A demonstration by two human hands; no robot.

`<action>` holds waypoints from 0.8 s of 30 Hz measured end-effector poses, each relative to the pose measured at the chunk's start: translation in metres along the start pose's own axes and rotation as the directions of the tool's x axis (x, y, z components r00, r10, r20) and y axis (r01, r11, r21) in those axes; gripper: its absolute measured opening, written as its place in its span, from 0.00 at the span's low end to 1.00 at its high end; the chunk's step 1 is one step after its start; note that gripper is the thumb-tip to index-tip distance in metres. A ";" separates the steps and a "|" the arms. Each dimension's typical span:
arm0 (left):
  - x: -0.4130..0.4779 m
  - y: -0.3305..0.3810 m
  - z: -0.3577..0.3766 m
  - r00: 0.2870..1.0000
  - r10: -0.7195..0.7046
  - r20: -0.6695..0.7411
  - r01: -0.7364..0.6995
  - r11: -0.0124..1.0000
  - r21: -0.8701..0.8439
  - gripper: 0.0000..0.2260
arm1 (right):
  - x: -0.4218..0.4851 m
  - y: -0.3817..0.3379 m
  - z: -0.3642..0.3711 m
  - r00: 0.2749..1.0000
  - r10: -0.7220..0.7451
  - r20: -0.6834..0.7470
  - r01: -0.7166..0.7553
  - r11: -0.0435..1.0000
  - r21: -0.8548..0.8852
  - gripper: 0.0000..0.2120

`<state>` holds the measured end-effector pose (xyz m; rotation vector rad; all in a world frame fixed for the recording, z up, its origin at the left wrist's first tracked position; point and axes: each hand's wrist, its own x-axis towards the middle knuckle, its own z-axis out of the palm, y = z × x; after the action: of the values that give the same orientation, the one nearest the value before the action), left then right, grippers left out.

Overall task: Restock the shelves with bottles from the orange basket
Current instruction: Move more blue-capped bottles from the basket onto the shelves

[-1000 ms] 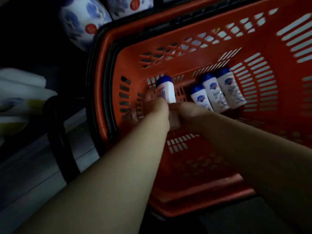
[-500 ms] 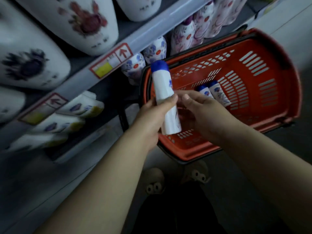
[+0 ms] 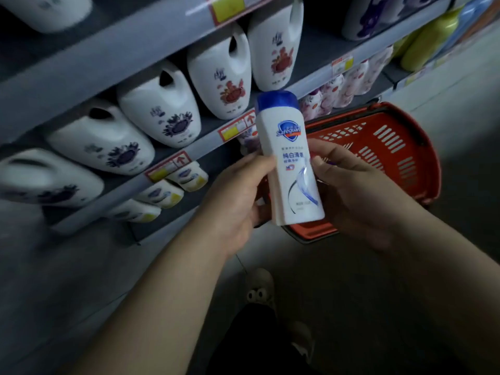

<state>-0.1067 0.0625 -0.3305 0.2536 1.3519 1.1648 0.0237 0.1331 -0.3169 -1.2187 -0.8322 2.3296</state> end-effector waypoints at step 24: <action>-0.321 0.192 -0.031 0.867 0.496 -0.050 -0.495 0.868 0.031 0.14 | -0.232 -0.096 0.241 0.888 -0.236 0.395 0.321 0.933 -0.163 0.15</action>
<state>-0.1630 -0.1067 -0.0007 0.6140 1.3881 1.5979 -0.0430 -0.0064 -0.0050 -0.6754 -1.3357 2.2958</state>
